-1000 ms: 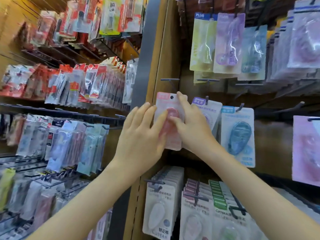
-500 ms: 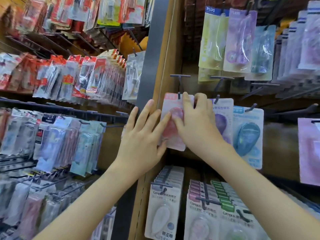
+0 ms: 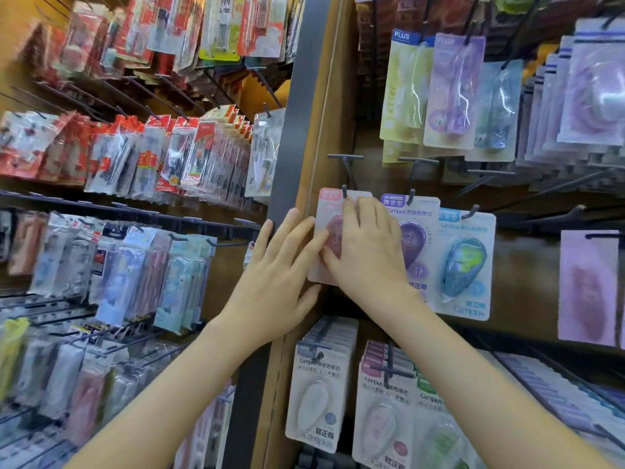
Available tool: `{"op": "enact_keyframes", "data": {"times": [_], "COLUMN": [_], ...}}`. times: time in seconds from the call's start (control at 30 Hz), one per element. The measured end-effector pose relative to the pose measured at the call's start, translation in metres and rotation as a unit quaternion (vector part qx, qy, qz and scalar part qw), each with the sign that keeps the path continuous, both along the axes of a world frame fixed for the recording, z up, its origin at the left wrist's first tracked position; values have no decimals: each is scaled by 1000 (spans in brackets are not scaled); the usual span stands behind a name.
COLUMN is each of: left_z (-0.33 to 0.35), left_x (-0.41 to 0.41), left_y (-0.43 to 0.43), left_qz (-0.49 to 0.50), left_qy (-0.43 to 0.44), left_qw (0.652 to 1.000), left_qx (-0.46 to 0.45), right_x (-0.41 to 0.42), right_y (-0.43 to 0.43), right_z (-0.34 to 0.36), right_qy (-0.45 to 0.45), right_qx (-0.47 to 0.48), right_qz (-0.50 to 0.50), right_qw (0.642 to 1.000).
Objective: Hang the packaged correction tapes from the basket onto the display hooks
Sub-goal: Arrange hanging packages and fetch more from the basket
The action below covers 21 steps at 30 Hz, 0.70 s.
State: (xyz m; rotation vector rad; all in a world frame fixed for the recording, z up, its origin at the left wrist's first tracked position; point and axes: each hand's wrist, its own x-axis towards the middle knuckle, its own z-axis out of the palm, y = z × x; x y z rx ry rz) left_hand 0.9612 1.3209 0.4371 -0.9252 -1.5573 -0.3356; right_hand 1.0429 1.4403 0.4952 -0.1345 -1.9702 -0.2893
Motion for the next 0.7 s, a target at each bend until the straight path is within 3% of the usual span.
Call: {"op": "enact_keyframes", "data": {"times": [0.17, 0.3, 0.4, 0.53, 0.7], "left_z": [-44, -110, -179, -297, -444], "left_x": [35, 75, 106, 150, 192], "left_y": [-26, -52, -77, -125, -203], "left_qz": [-38, -31, -12, 30, 158], "left_qy": [-55, -92, -197, -412, -625], "left_qw": [997, 994, 979, 908, 764], "left_qx": [28, 60, 57, 63, 8], "right_x": [30, 57, 73, 83, 83], "right_y": [-12, -39, -66, -107, -164], "right_z": [-33, -101, -169, -276, -419], "right_qy": [-19, -35, -68, -199, -428], "right_qx": [-13, -13, -44, -107, -165], "right_qz": [50, 141, 229, 311, 319], "right_qw": [998, 989, 970, 923, 829]}}
